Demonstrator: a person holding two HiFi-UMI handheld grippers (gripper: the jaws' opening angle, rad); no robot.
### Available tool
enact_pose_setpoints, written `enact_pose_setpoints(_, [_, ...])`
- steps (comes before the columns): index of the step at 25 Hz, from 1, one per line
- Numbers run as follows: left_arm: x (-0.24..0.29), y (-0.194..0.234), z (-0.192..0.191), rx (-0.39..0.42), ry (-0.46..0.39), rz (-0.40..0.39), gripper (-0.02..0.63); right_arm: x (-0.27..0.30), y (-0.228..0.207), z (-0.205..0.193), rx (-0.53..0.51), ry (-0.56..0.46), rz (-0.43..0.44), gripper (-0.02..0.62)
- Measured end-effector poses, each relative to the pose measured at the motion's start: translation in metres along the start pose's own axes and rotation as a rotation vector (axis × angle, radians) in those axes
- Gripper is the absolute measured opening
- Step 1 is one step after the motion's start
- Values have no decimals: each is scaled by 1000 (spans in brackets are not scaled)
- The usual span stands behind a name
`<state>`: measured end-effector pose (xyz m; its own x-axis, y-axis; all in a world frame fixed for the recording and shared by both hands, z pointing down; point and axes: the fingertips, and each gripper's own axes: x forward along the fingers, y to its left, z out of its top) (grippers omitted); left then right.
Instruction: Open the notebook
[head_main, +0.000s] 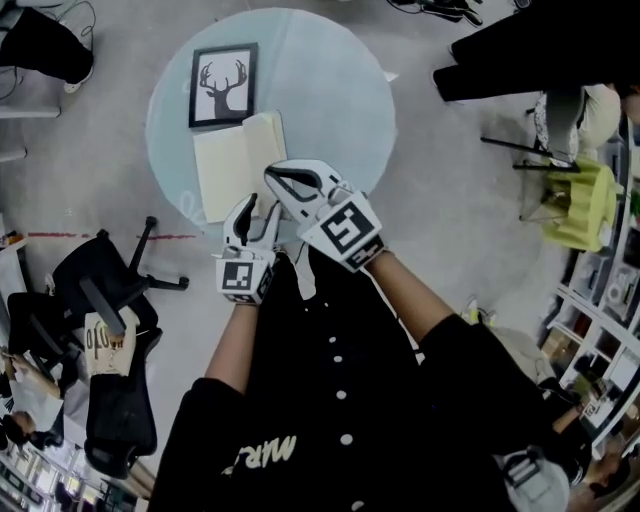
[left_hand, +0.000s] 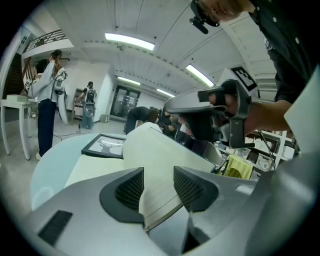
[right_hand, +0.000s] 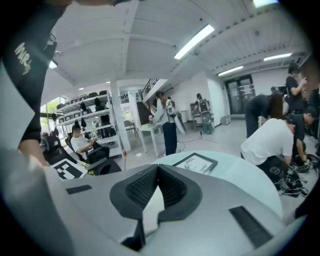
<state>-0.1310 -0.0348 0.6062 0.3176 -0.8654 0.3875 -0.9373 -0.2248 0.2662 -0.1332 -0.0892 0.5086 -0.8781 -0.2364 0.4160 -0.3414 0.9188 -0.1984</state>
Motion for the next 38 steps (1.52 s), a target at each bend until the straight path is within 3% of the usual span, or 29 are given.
enact_pose_setpoints(4, [8, -5, -14, 0, 22, -39, 183, 48, 5, -36, -38, 178, 110, 3])
enact_pose_setpoints(8, [9, -9, -24, 7, 43, -69, 183, 57, -11, -93, -56, 405, 129, 4])
enact_pose_setpoints(10, [6, -12, -27, 23, 53, -81, 183, 53, -24, -117, -64, 473, 104, 5])
enact_pose_setpoints(21, [-31, 25, 5, 15, -25, 22, 183, 47, -60, -183, -124, 541, -95, 5])
enact_pose_setpoints(31, [-49, 41, 10, 20, -20, 83, 183, 52, -65, -199, -193, 588, -117, 9])
enact_pose_setpoints(38, [-65, 40, 39, 24, -61, 161, 183, 46, -62, -198, -190, 604, -130, 9])
